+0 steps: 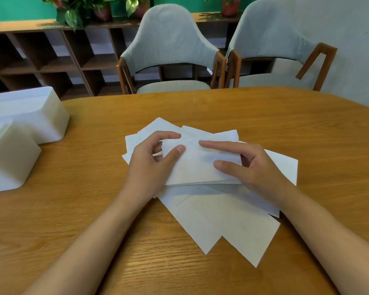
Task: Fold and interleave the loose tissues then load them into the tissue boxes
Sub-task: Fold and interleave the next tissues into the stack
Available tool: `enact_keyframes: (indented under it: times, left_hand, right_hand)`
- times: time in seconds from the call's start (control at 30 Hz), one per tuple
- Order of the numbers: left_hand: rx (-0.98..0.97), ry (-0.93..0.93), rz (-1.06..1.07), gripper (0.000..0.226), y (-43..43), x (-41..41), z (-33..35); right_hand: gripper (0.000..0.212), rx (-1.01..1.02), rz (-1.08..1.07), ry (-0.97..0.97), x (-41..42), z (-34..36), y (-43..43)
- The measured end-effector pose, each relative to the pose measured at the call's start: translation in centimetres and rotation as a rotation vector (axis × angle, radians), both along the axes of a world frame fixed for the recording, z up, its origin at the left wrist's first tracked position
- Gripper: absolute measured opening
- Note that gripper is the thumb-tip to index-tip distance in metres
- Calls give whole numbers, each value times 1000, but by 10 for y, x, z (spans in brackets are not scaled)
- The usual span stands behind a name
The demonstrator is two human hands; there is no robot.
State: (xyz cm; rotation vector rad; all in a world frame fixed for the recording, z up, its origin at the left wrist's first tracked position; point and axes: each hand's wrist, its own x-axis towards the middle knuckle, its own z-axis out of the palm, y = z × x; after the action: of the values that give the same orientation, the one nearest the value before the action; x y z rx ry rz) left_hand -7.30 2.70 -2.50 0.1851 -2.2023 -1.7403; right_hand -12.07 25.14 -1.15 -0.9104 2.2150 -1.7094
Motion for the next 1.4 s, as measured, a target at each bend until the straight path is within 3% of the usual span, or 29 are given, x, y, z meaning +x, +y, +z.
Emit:
enact_keyframes:
  times: [0.17, 0.27, 0.37, 0.47, 0.63, 0.77, 1.1, 1.4]
  left_hand:
    - [-64, 28, -54, 30, 2, 1, -1]
    - [-395, 142, -42, 44, 2, 7, -1]
    - [-576, 184, -235, 28, 6, 11, 0]
    - [-570, 78, -455, 23, 15, 18, 0]
    - [-601, 6, -573, 22, 21, 26, 3]
    - [-698, -102, -716, 48, 26, 31, 9]
    - [-672, -5, -632, 17, 34, 35, 3]
    - [-456, -38, -590, 6, 44, 32, -4]
  right_hand:
    - [30, 1, -45, -86, -1, -2, -2]
    - [31, 14, -170, -39, -9, -7, -1]
    - [33, 10, -279, 7, -19, -9, 4]
    - [32, 4, -297, 10, -22, -12, 6]
    - [33, 19, -297, 11, -23, -14, 5]
    - [33, 33, -297, 31, -25, -15, 6]
    - [34, 81, -339, 78, -29, -18, 7]
    - [30, 83, -334, 51, -29, -19, 6]
